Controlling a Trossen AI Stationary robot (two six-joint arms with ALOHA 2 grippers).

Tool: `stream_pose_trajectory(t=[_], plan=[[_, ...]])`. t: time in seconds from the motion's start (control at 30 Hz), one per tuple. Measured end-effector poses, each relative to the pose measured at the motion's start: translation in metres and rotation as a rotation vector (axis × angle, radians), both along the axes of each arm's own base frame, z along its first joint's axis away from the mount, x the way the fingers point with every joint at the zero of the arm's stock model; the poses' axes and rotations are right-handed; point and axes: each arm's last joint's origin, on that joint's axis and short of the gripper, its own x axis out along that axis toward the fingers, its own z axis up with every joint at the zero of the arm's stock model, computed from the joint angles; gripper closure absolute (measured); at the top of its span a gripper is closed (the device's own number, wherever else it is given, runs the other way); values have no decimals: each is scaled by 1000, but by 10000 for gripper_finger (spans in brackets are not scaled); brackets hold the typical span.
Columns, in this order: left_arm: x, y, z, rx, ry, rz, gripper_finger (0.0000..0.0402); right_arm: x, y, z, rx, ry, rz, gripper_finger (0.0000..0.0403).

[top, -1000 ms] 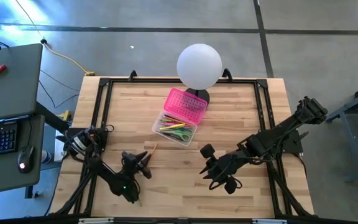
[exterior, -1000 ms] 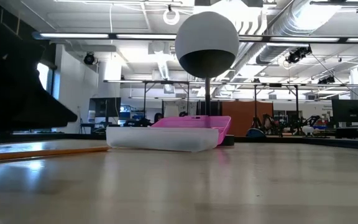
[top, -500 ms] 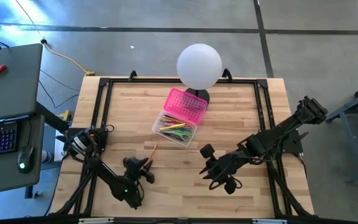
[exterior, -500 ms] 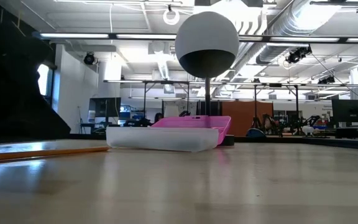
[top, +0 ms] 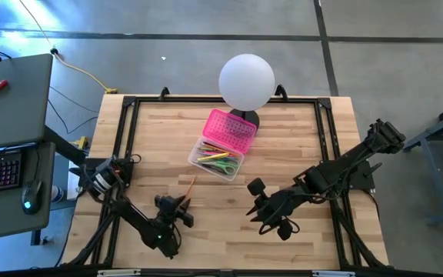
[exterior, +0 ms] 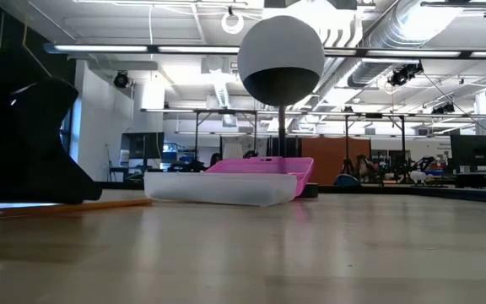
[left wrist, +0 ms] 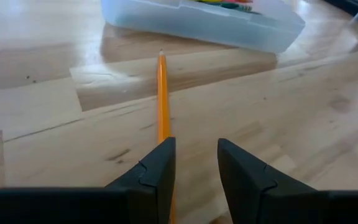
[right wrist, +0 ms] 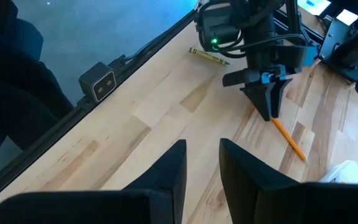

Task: Pick & place school supplies into a supply box
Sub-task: Put the orange pencil into the pink supply box

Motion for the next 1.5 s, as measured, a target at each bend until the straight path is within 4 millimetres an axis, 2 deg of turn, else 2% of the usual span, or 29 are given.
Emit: stream_pose_trajectory(t=[0.23,0.4,0.67,0.97,1.07,1.5], plan=[[-1,1,-14,40,11,3,247,0,0,0,0,-1,0,329],[-1,2,-13,66,10,5,247,0,0,0,0,0,0,329],[3,-4,6,99,101,59,247,0,0,0,0,0,0,329],[10,-10,40,251,105,37,247,0,0,0,0,-1,0,329],[10,-11,37,191,136,77,247,0,0,0,0,0,0,329],[0,-1,-3,98,91,88,247,0,0,0,-1,-3,-4,329]])
